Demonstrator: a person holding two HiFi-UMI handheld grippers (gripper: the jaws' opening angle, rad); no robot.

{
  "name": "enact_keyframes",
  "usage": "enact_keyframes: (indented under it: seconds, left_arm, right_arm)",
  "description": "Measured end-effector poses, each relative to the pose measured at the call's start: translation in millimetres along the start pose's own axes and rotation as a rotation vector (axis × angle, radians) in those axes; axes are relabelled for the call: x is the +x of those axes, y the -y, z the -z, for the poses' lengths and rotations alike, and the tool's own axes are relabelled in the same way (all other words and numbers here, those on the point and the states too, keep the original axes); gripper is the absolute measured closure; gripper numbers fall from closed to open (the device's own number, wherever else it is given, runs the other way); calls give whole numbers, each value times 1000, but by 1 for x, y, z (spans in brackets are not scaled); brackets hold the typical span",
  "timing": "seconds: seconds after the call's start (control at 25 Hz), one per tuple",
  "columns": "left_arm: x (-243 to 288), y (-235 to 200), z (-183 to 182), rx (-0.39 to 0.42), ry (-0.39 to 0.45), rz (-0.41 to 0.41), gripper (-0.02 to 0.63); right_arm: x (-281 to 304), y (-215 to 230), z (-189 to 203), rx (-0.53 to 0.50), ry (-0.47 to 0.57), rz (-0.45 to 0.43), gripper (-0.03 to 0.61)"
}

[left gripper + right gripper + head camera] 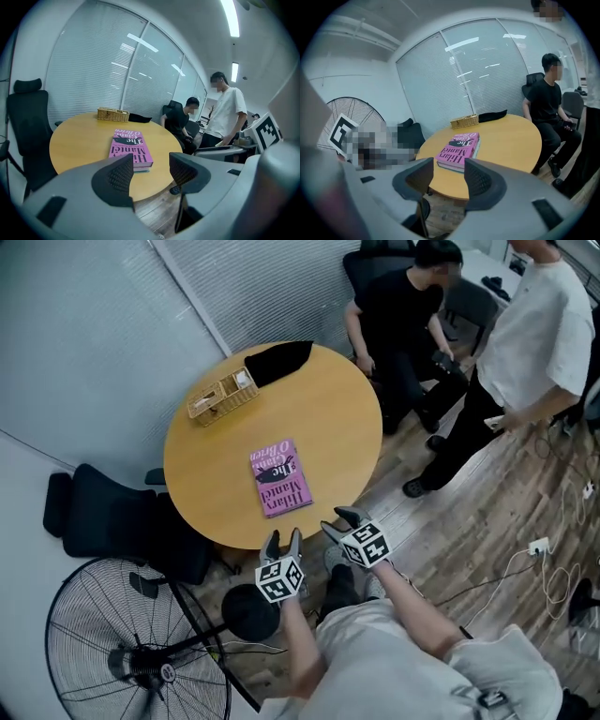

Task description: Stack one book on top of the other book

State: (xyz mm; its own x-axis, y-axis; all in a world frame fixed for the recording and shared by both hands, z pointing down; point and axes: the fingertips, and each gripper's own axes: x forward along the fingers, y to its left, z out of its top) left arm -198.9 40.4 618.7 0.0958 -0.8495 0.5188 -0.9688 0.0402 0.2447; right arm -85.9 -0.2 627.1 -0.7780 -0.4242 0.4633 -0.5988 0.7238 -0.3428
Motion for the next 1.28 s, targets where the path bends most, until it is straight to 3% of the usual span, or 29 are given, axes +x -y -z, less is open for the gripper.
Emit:
enact_keyframes:
  seconds: [0.56, 0.8, 1.28]
  left_arm:
    - [-36, 14, 32, 23, 11, -16, 359]
    - [-41, 17, 33, 21, 21, -13, 369]
    - [-51, 15, 36, 26, 40, -41, 499]
  right_arm:
    - [-32, 2, 28, 11, 28, 25, 380]
    - [-40, 1, 32, 8, 26, 37, 426]
    - [-45, -4, 35, 31, 38, 43, 538]
